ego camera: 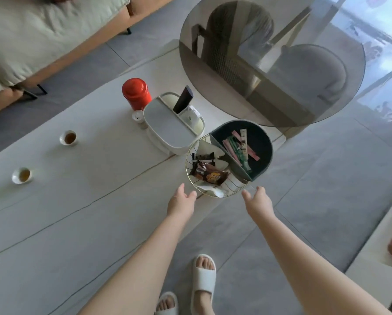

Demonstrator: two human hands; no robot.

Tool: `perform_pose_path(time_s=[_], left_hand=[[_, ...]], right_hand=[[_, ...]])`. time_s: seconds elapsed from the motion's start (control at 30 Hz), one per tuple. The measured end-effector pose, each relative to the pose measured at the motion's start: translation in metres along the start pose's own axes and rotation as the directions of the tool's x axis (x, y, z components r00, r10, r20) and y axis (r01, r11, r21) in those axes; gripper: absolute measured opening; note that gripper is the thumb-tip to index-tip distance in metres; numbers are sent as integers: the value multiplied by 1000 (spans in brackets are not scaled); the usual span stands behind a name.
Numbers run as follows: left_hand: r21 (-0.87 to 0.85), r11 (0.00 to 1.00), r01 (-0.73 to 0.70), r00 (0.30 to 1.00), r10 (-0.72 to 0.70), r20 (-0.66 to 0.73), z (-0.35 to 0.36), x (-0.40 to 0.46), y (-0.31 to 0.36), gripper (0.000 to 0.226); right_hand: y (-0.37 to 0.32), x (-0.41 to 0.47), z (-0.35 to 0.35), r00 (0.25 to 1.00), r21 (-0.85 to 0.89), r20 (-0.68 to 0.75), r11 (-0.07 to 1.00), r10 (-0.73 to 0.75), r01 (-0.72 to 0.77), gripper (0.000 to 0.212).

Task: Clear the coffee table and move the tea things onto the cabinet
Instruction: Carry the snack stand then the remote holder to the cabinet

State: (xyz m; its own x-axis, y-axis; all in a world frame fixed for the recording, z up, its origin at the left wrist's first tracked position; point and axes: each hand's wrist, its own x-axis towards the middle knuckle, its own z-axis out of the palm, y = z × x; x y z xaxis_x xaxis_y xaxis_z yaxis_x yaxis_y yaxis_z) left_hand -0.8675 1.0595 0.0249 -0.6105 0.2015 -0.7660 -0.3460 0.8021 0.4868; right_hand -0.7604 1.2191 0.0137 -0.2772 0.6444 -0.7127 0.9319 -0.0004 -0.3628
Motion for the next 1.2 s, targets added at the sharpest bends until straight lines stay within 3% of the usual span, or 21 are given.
perform_pose_path(time_s=[0.2,0.5,0.67,0.83,1.2], left_hand=[[-102,995,18,999,-23,-44,19,51,12,62],[-236,970,65,993,-87,-83,31,83,-3,67],[-259,966,8,987,-50,-156,34,88,-9,66],[-278,960,-23,991,-14,-130,39,65,-21,63],[-194,970,-147,978,171,117,45,-34,-26,69]], right_hand=[[-8,49,7,993,325,11,939,117,-114,58],[0,73,30,985,673,13,727,171,-135,61],[2,69,33,981,765,18,629,194,-138,61],[22,42,28,978,809,24,571,205,-140,65],[99,-70,-4,959,924,-60,379,276,-51,62]])
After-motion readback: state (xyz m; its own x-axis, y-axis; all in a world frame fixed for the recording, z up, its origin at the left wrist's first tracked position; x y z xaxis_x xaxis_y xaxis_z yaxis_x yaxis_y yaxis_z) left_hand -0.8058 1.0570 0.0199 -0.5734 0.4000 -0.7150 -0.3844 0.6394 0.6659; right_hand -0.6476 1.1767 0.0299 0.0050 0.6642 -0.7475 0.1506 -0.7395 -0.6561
